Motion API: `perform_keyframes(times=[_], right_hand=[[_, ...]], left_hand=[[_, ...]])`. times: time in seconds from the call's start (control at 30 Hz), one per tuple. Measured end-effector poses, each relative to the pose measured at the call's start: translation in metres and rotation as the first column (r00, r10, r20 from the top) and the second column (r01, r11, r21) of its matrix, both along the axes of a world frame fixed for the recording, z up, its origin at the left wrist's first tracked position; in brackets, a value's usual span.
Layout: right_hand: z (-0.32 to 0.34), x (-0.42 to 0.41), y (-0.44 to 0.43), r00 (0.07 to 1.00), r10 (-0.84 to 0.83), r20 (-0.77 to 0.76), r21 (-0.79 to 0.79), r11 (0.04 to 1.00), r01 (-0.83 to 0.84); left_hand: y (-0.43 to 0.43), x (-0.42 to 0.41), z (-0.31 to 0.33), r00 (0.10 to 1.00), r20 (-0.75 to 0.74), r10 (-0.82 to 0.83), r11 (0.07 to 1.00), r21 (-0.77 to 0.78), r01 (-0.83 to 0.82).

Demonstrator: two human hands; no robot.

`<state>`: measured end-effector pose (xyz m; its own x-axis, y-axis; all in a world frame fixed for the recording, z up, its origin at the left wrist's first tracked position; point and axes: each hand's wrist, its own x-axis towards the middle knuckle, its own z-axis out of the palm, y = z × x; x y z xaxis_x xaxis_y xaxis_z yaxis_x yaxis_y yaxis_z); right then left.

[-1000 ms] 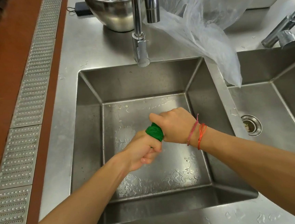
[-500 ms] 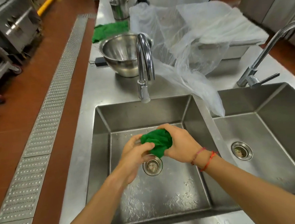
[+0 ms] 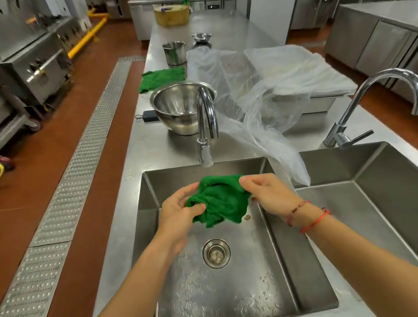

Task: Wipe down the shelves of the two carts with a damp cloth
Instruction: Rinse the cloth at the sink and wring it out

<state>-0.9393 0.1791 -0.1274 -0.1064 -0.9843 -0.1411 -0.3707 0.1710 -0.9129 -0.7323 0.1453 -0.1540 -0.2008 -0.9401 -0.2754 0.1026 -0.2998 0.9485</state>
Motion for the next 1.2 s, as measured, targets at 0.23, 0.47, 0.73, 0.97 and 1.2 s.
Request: perform_keyframes(times=[0.23, 0.47, 0.73, 0.97, 1.2], right_hand=[[0.024, 0.006, -0.002, 0.916, -0.220, 0.335, 0.084, 0.975, 0.203], [0.023, 0.013, -0.003, 0.907, -0.104, 0.409, 0.181, 0.983, 0.031], [0.010, 0.031, -0.006, 0.824, 0.096, -0.558, -0.037, 0.989, -0.141], [0.024, 0.042, -0.008, 0.910, 0.039, -0.414, -0.095, 0.992, -0.086], [0.025, 0.057, -0.007, 0.995, 0.014, -0.102, -0.053, 0.998, -0.019]], left_hand=[[-0.006, 0.016, 0.006, 0.975, 0.220, 0.028, 0.993, -0.120, -0.001], [-0.008, 0.005, 0.038, 0.977, 0.210, 0.028, 0.971, -0.240, 0.024], [-0.016, -0.005, 0.058, 0.924, 0.383, -0.004, 0.929, -0.342, 0.146], [-0.021, 0.006, 0.059, 0.946, 0.323, -0.032, 0.946, -0.295, 0.133], [-0.023, 0.005, 0.062, 0.972, 0.236, 0.000, 0.947, -0.311, 0.076]])
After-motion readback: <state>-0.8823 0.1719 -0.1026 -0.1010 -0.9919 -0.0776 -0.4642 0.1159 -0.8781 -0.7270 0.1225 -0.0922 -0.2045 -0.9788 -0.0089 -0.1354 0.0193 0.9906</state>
